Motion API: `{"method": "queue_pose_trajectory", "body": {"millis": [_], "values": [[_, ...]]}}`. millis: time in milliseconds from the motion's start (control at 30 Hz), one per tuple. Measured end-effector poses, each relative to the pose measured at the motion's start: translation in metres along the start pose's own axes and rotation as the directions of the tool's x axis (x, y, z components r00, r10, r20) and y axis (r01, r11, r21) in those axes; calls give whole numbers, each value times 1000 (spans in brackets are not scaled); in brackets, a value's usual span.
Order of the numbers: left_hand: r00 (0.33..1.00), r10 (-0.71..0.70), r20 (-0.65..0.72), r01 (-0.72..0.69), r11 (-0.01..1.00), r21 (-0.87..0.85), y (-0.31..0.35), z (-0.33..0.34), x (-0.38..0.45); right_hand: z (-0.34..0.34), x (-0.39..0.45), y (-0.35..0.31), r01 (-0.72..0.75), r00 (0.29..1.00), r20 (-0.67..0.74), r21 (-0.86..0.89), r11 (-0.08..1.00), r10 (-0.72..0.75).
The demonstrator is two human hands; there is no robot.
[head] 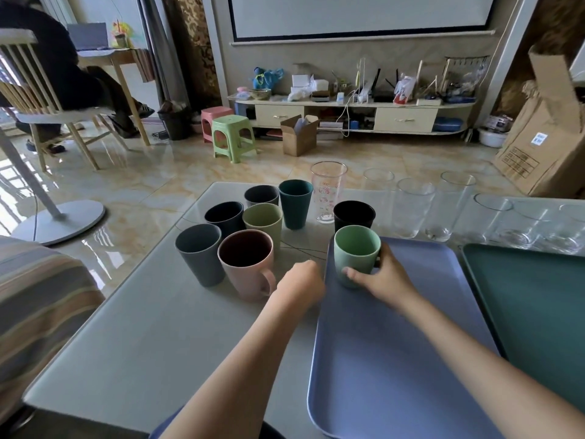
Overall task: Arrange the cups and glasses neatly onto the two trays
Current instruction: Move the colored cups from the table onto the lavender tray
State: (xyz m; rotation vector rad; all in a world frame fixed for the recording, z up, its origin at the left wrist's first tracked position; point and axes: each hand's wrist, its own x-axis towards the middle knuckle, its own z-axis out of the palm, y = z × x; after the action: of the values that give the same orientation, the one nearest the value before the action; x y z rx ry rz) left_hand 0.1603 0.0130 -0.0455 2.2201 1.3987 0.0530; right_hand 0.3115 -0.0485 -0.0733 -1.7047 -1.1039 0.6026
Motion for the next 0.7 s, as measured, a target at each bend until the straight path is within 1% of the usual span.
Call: {"method": "queue_pose_trajectory", "body": {"millis": [100,167,333,500,700], "values": [[991,46,128,-57,995,84,-4,10,4,2,4,3,-21,1000,-6,22,1000,21],[984,71,163,-90,989,115,-4,13,6,1,4,4,-21,1000,-4,16,1000,21],[978,78,193,-108,983,148,-4,15,5,-2,2,-1,-6,999,32,34,999,5],[976,104,189,-134,979,151,-6,11,1,0,1,-5,1,1000,26,1,1000,-1],[967,116,228,-152,977,147,-5,4,-11,-3,-1,-6,-5,999,49,-50,999,7]]}}
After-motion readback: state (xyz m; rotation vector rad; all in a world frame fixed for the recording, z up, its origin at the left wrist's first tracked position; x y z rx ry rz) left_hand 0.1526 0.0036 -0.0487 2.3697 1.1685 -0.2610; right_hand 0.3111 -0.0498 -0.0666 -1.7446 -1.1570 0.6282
